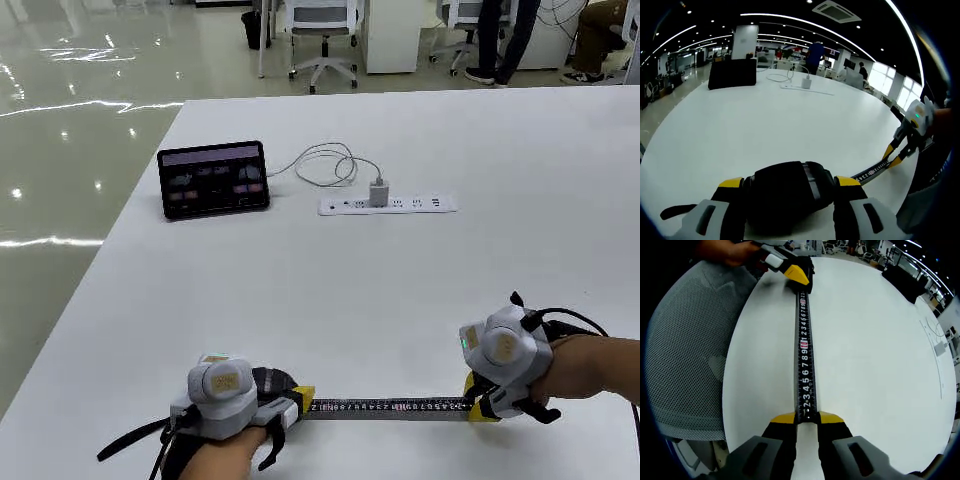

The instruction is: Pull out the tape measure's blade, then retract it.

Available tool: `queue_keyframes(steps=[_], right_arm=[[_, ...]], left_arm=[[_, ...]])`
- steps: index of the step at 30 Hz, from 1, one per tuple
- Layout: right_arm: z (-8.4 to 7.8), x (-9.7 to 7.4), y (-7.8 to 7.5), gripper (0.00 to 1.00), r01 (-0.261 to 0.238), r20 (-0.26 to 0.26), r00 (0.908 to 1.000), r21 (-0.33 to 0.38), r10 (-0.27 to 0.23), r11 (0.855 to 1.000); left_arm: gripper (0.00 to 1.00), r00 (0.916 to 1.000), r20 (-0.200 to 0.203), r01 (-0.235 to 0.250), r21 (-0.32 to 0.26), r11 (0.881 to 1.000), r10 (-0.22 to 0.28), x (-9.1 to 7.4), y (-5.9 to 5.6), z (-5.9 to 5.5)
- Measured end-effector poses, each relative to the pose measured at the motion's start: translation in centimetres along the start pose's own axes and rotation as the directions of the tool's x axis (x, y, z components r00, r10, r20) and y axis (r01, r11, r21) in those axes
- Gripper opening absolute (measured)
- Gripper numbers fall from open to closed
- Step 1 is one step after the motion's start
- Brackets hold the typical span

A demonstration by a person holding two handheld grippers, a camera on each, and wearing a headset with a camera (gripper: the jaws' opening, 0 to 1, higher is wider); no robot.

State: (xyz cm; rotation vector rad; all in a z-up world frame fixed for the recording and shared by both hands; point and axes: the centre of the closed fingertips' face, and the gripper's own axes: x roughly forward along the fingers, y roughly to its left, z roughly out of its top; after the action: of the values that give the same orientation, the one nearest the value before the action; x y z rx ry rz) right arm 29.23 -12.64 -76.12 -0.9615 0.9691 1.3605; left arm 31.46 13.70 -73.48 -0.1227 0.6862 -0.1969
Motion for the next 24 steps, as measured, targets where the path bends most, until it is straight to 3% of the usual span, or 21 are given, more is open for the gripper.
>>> queue_keyframes(steps=[10, 21, 24], right_arm=[[-0.02, 0.06, -0.13, 0.1, -0.006, 0.01, 0.9999, 0.022, 0.005, 1.0], [0.17, 0.11, -0.09, 0.1, -0.005, 0.033, 0.9994, 0.03, 0.004, 1.0], [0.36, 0.15, -0.04, 0.1, -0.005, 0.04, 0.9992, 0.064, 0.003, 0.998]], left_arm=[[0.66, 0.9996, -0.027, -0.008, 0.035, 0.999, 0.009, 0.07, 0.04, -0.33], [0.65, 0.9992, -0.041, -0.002, 0.031, 1.0, 0.003, 0.05, 0.07, -0.44], [0.65, 0.9992, -0.041, -0.001, 0.03, 1.0, 0.002, 0.02, 0.11, -0.44]])
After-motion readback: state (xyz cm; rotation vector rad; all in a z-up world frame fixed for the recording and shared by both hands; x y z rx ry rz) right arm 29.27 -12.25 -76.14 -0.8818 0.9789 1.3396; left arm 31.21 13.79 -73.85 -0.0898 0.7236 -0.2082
